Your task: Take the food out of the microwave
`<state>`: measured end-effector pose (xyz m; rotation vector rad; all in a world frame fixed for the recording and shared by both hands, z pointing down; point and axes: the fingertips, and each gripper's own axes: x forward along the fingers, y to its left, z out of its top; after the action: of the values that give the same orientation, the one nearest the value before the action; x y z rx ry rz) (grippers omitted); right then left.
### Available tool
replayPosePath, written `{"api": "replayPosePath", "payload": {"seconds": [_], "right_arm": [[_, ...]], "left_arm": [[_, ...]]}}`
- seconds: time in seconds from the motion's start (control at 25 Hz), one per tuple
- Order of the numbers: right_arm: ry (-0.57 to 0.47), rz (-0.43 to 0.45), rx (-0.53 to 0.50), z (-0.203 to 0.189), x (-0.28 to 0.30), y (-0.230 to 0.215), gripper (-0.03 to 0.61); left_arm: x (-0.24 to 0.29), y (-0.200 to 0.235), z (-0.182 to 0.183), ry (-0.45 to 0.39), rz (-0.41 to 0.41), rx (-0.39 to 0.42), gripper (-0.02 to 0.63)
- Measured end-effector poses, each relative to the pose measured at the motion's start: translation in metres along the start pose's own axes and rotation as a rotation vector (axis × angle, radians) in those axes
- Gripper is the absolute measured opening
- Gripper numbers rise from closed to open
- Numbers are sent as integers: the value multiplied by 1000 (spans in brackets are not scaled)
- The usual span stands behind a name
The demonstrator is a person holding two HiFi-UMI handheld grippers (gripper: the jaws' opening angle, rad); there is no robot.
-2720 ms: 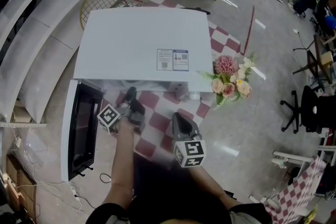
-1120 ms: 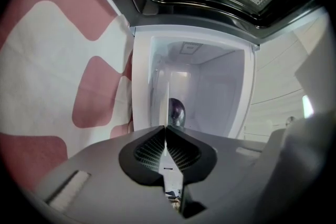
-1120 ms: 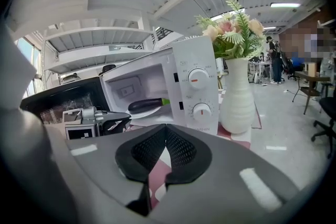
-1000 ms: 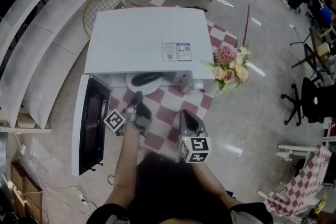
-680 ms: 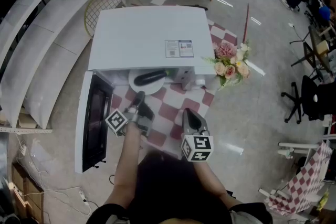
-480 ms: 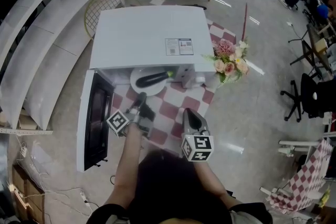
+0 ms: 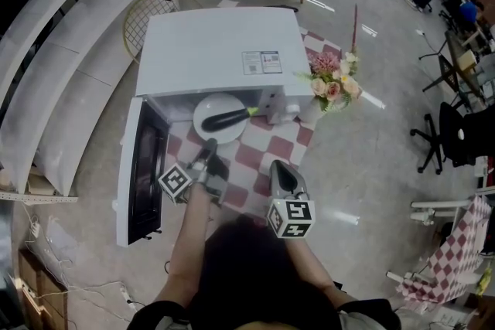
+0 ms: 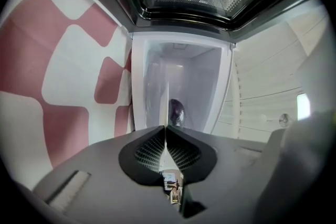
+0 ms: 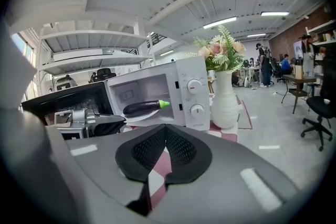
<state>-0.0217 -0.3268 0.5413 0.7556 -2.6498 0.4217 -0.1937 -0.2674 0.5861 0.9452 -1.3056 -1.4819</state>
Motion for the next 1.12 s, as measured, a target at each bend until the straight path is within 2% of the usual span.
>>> {"api": "replayPosePath", "payload": {"seconds": [0.68,0.88,1.12], "right_arm": [[-14,-25,6,-10,-29,13,2],[-9,-35,5,-18,-39,16,2],[-6,-48,24,-26,-50,16,0]], "left_arm": [[-29,-3,-11,32,7,-5,18],[-40,8,-10,32,32,10,18],[-53,-1,-21,24,16,-9,20]]}}
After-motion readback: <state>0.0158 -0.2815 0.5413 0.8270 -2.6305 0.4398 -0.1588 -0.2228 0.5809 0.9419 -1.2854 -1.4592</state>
